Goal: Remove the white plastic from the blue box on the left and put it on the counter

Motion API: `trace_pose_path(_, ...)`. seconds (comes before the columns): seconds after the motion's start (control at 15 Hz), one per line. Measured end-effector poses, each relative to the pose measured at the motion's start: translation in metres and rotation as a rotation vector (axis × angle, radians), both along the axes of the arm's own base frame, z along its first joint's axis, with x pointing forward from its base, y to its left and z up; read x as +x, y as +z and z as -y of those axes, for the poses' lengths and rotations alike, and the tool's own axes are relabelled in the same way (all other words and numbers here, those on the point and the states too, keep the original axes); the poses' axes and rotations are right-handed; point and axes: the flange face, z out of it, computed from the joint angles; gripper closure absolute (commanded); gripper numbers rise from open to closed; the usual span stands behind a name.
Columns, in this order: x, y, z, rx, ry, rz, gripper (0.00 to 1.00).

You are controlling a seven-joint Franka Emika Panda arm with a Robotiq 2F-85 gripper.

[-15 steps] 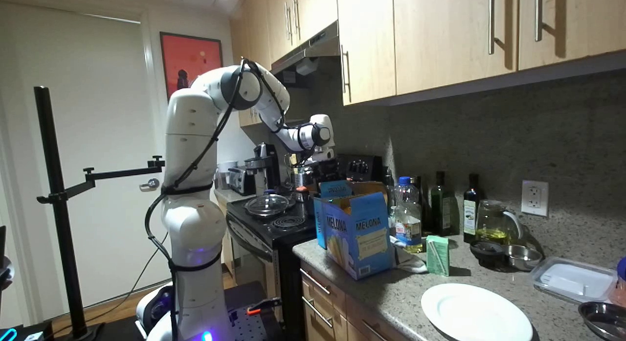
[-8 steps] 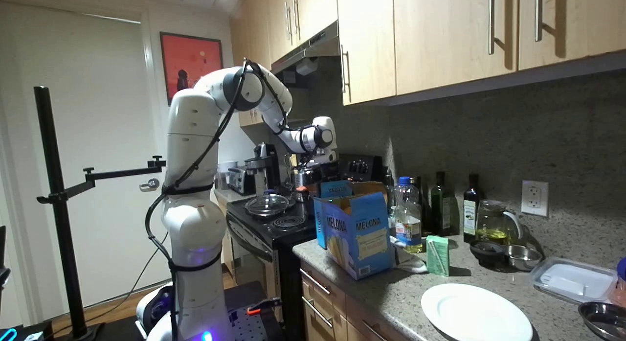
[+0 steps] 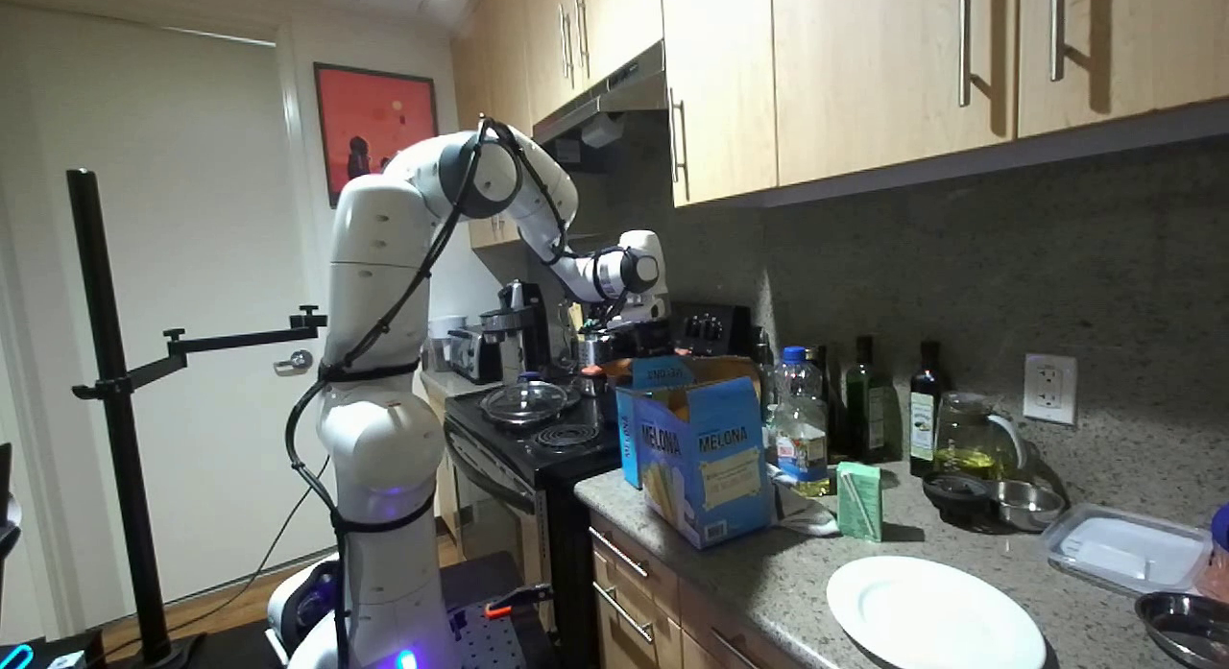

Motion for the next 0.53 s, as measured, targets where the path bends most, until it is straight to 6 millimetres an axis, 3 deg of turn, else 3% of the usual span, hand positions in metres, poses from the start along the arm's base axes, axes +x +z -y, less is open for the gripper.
trace_pose_path(0.27,-0.001,0.004,-0.001,0.002,0.003,0.008,0.93)
trace_pose_path(0.53,-0.006,0.021,-0.008,0.009,0.016,0.035,0.94)
